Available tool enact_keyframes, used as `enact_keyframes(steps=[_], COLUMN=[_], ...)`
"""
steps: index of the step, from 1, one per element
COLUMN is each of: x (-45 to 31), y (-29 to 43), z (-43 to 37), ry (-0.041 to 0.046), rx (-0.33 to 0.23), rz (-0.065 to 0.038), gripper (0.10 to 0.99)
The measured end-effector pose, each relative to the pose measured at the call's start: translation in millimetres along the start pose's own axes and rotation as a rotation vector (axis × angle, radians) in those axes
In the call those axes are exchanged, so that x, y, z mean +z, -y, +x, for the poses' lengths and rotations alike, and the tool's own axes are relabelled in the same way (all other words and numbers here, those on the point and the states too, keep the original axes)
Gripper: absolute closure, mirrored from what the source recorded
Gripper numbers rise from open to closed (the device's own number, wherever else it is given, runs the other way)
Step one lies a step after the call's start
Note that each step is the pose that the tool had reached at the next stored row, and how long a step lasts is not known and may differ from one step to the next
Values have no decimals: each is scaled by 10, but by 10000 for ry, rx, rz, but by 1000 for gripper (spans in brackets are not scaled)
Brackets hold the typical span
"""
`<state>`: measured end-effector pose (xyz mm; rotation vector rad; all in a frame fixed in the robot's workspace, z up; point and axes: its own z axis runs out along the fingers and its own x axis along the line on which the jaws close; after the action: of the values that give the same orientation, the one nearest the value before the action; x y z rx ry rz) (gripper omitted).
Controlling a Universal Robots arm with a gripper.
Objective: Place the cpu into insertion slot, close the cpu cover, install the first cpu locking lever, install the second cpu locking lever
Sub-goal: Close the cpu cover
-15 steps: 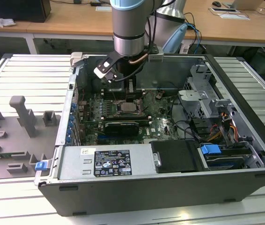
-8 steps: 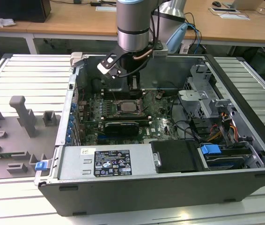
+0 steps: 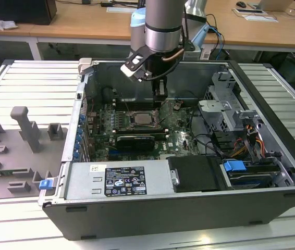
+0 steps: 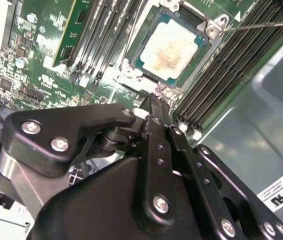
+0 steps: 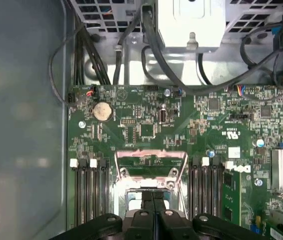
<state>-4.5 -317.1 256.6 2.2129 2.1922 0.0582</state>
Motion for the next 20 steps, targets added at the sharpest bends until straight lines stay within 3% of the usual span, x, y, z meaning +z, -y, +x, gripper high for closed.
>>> enact_keyframes(steps=[3, 5, 8, 11, 14, 16, 18, 20], x=[-9, -78, -90, -89, -116, -114, -109, -105], y=[0, -4, -12, -80, -102, -147, -276, -344], z=[1, 1, 1, 2, 2, 3, 4, 5], ry=[-2, -4, -8, -5, -4, -7, -6, -7], rx=[2, 2, 0, 1, 2, 2, -6, -35], rz=[2, 1, -1, 1, 1, 0, 3, 4], gripper=[980, 980, 980, 980, 980, 980, 980, 980])
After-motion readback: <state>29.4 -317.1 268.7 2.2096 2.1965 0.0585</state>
